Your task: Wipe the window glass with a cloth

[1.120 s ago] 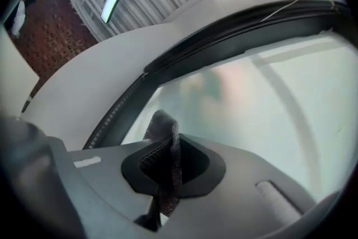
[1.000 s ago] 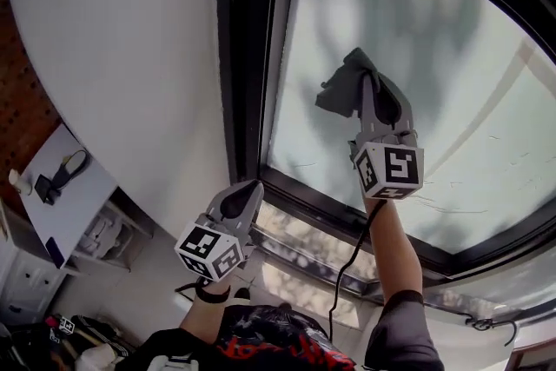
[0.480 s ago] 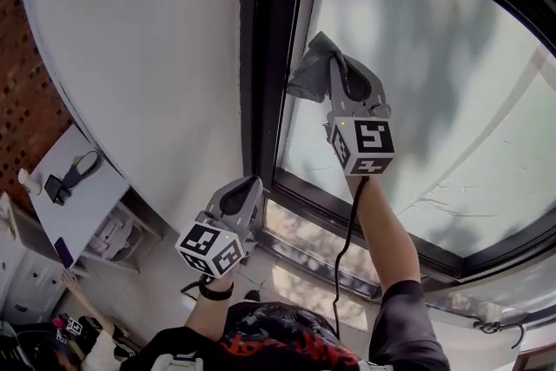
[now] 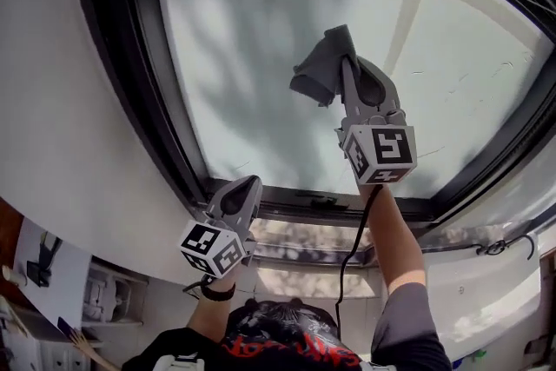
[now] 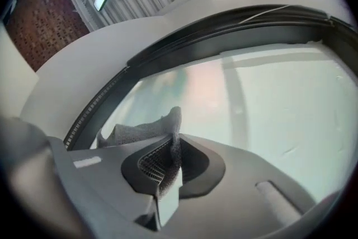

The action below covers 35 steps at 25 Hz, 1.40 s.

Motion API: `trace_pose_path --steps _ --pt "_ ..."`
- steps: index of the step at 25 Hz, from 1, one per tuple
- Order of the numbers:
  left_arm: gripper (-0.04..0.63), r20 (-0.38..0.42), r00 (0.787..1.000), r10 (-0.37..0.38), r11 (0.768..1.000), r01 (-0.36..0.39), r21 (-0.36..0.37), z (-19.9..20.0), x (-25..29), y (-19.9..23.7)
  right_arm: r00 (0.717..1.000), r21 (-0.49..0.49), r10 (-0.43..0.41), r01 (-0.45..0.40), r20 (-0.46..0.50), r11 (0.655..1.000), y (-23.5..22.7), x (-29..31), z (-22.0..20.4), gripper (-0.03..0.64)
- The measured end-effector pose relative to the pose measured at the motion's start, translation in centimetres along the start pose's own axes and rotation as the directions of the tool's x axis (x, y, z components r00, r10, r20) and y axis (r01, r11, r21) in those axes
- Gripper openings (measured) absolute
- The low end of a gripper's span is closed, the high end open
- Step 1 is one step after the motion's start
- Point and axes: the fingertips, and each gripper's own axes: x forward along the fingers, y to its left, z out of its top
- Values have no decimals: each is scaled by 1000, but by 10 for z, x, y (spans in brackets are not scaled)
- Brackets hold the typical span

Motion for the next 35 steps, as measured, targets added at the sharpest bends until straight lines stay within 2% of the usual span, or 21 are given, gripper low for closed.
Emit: trace_pose_path --steps 4,7,9,13,17,18,19,21,23,26,28,31,33,35 --pt "2 -38 994 -101 995 101 -9 -17 39 -44 994 -34 -105 104 -22 994 -79 -47 -9 20" --pt "2 -54 984 -167 986 167 -9 -24 66 -76 981 14 -194 194 -21 981 -145 -81 -13 18" --pt "2 -68 977 -201 980 201 -11 -32 77 -97 959 35 -279 281 -44 959 -192 -114 -20 18" --pt "2 -77 972 -223 975 223 -12 -37 86 -119 886 31 -453 458 -105 889 -283 -178 -27 18" --pt "2 -91 972 -217 976 216 -24 -44 89 -123 766 34 -625 635 -151 771 -353 -233 -29 18" --pt "2 -90 972 -217 976 215 -27 -45 90 -124 747 36 -647 658 -154 752 -363 -242 -28 18" --pt "2 -89 973 -214 977 212 -30 -46 89 -124 743 38 -653 664 -148 747 -367 -246 -27 18" --pt "2 -95 974 -204 979 201 -35 -49 87 -122 772 37 -625 632 -116 774 -355 -245 -21 18" --pt "2 -101 977 -189 982 186 -41 -53 86 -116 825 19 -560 562 -74 827 -318 -230 -14 18" --pt "2 -95 983 -155 988 151 -45 -51 78 -99 921 14 -388 388 16 921 -232 -187 0 18" --pt "2 -84 989 -118 992 115 -44 -47 65 -85 962 45 -263 260 73 964 -171 -159 12 18" --pt "2 -57 998 -34 999 33 -29 -33 33 -53 988 116 -92 78 126 990 -84 -112 23 18" --pt "2 -35 999 24 1000 -24 -18 -21 8 -29 990 145 13 -33 140 989 -26 -78 21 18" --pt "2 -7 996 88 996 -88 -10 -9 -19 -5 982 179 117 -143 146 973 32 -44 12 18"
